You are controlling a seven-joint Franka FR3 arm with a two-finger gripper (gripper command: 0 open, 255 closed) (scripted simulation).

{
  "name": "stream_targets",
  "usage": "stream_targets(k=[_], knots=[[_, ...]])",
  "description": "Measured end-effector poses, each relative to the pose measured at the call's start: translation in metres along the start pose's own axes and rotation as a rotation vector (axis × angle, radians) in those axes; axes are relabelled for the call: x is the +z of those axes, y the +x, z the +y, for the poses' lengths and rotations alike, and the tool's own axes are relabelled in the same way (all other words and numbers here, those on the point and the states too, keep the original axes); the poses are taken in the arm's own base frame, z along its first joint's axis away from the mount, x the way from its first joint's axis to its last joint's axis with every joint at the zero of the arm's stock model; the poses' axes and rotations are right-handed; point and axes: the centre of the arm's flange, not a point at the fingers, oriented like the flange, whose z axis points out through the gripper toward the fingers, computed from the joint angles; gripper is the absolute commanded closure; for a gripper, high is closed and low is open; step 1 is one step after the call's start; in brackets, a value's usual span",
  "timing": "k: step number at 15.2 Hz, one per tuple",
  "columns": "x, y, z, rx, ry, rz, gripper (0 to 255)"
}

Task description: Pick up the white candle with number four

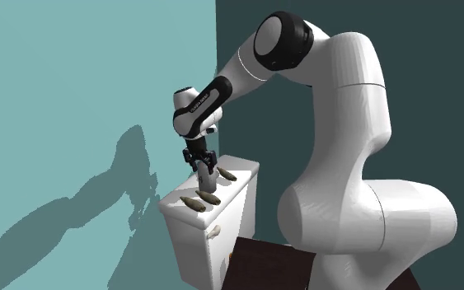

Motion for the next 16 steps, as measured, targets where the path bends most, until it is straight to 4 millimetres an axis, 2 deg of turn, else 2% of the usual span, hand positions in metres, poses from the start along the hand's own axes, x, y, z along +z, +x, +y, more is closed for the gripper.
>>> stream_targets(k=[2,16], knots=[[-0.004,0.002,0.001,0.001,-0.003,-0.002,255],[-0.072,0.012,0.008,0.001,-0.003,-0.002,255]])
